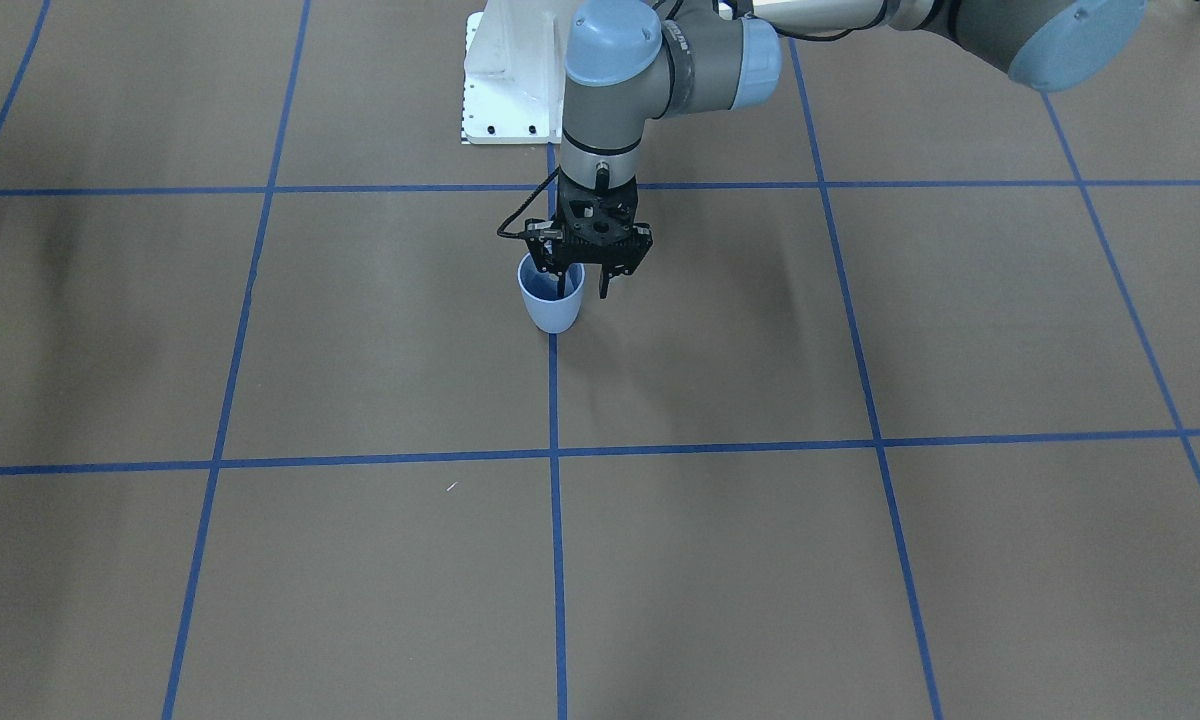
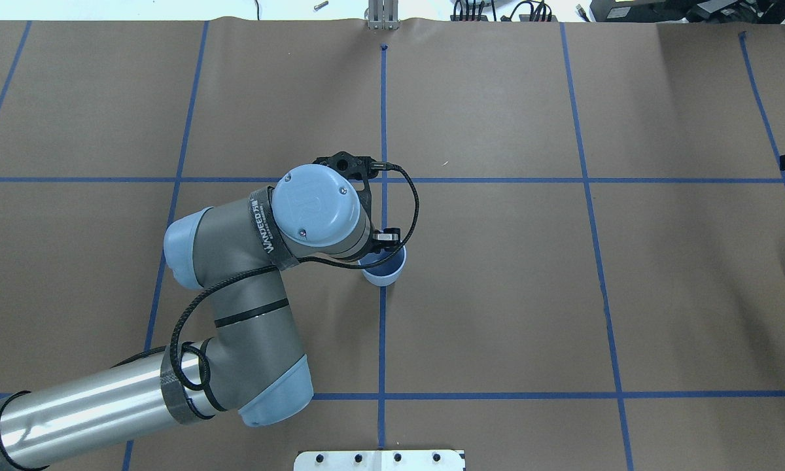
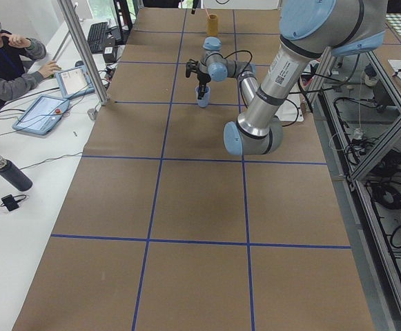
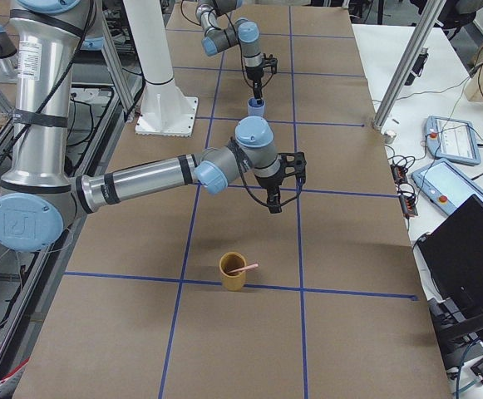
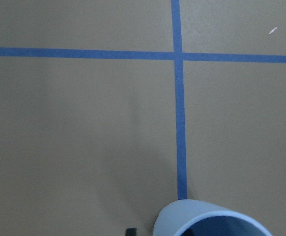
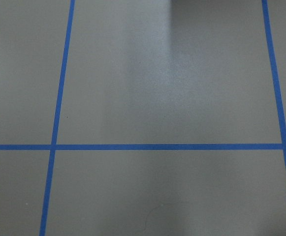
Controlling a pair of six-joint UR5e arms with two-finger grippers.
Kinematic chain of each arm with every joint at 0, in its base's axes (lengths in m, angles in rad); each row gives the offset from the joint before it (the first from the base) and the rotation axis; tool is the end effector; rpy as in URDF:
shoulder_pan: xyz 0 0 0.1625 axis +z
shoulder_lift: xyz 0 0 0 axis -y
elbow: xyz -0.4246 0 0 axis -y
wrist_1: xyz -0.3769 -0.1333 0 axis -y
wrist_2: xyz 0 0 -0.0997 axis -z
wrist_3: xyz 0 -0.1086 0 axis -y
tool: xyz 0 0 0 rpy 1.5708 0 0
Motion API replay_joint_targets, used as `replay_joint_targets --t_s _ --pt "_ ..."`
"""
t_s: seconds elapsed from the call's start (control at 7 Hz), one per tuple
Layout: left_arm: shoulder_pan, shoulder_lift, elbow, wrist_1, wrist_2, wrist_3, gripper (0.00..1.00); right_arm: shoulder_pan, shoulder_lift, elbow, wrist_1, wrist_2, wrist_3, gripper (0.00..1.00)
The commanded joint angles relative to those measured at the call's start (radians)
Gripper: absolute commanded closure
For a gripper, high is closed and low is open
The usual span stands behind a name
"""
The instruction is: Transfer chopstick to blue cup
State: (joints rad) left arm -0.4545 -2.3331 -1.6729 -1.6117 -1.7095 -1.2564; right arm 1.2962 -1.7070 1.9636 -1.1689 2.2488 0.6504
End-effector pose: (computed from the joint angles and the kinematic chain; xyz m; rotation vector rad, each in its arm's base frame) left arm 0.5627 -0.4066 0.1709 0.2193 0.8863 -0.0675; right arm -0.0559 -0.4388 0.4934 0.2745 -0.8653 0.1265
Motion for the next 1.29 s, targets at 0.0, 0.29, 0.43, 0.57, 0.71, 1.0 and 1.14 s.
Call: replay_joint_targets --t_s 0.0,0.29,0.43,0.57,0.71,1.0,1.14 --pt "-0.079 0.003 -0.059 0.040 -0.126 0.060 0.00 0.000 0.001 -0.005 0.000 0.000 -0.002 0.00" --pt "-0.265 0.052 -0.242 0.338 -0.272 0.401 0.00 0.003 -0.011 -0.005 0.000 -0.003 -0.015 0.00" --pt "-0.397 0.139 -0.292 0.378 -0.360 0.628 0.00 0.017 -0.023 -0.005 0.000 -0.003 -0.026 0.00" --pt "-0.546 0.241 -0.288 0.380 -0.431 0.893 0.00 0.055 -0.051 -0.005 0.000 0.001 -0.084 0.00" --pt "-0.685 0.329 -0.269 0.381 -0.497 1.156 0.00 0.104 -0.084 -0.005 0.000 0.011 -0.127 0.00" --pt "-0.908 0.478 -0.191 0.368 -0.623 1.511 0.00 0.181 -0.178 -0.011 0.003 0.015 -0.124 0.00" --pt "-0.943 0.503 -0.188 0.368 -0.622 1.537 0.00 0.183 -0.200 -0.029 0.006 -0.007 -0.112 0.01"
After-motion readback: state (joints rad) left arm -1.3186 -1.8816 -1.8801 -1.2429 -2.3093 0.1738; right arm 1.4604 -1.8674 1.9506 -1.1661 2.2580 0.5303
